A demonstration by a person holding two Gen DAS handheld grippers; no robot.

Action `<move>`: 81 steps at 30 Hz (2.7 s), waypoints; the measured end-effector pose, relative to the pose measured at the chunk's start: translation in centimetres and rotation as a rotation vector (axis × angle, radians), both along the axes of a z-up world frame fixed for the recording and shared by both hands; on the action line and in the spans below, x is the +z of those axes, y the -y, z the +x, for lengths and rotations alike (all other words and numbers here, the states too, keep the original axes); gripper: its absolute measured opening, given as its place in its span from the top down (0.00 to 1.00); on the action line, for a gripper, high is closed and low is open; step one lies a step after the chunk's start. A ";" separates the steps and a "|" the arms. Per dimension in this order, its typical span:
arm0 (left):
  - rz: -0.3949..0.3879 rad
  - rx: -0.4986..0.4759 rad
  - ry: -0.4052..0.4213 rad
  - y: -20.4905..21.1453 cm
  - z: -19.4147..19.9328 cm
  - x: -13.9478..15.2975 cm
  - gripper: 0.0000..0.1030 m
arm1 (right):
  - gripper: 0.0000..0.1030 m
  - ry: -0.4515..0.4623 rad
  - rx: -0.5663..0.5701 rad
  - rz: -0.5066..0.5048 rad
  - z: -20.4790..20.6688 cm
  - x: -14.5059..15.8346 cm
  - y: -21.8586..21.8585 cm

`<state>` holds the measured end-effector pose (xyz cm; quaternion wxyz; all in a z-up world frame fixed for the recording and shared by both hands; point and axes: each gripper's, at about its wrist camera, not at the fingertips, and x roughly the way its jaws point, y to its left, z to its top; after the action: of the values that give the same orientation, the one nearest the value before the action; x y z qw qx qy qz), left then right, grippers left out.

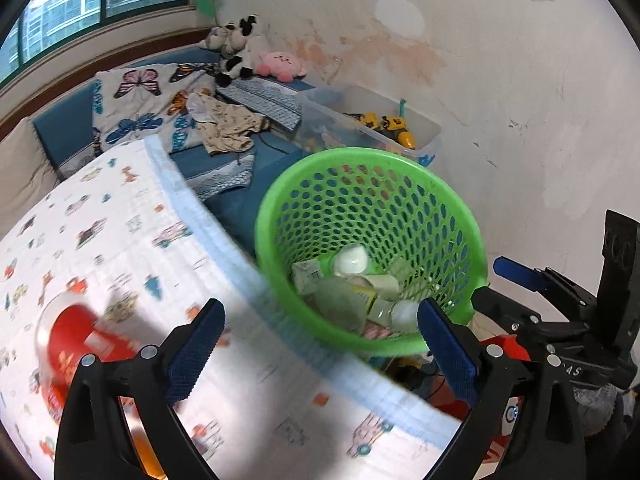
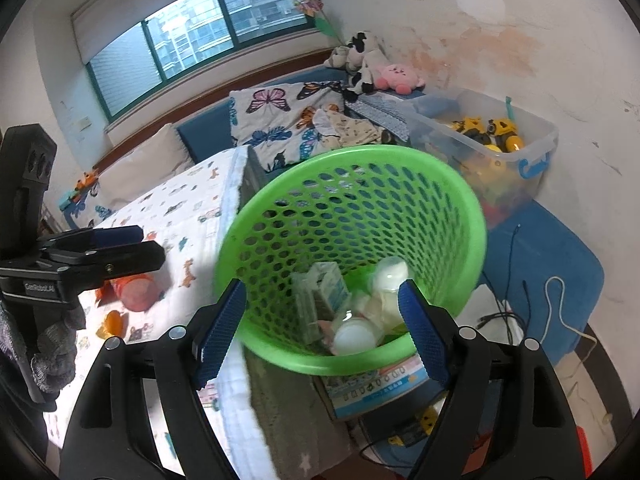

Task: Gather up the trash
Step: 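Move both grippers back over the bed toward the red paper cup, then grasp the red paper cup with the right gripper while the left approaches the Ovaltine bag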

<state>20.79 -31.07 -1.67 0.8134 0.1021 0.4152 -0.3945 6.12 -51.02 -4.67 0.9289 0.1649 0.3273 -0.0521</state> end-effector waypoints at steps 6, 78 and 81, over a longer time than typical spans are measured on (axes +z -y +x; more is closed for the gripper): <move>-0.013 0.061 0.000 -4.7 -0.5 0.1 0.09 | 0.23 0.003 0.044 -0.006 0.5 0.2 -2.4; -0.024 0.505 -0.142 -28.8 3.0 -6.1 0.09 | 0.37 -0.001 0.554 -0.136 13.7 -1.5 -20.9; -0.028 0.503 -0.142 -28.8 3.0 -6.2 0.09 | 0.38 0.014 0.540 -0.139 13.7 0.0 -20.7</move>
<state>23.75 -2.31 -7.82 0.8560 -0.0436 0.4781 -0.1917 19.82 -30.28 -4.67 0.9206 0.0081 0.3485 0.1761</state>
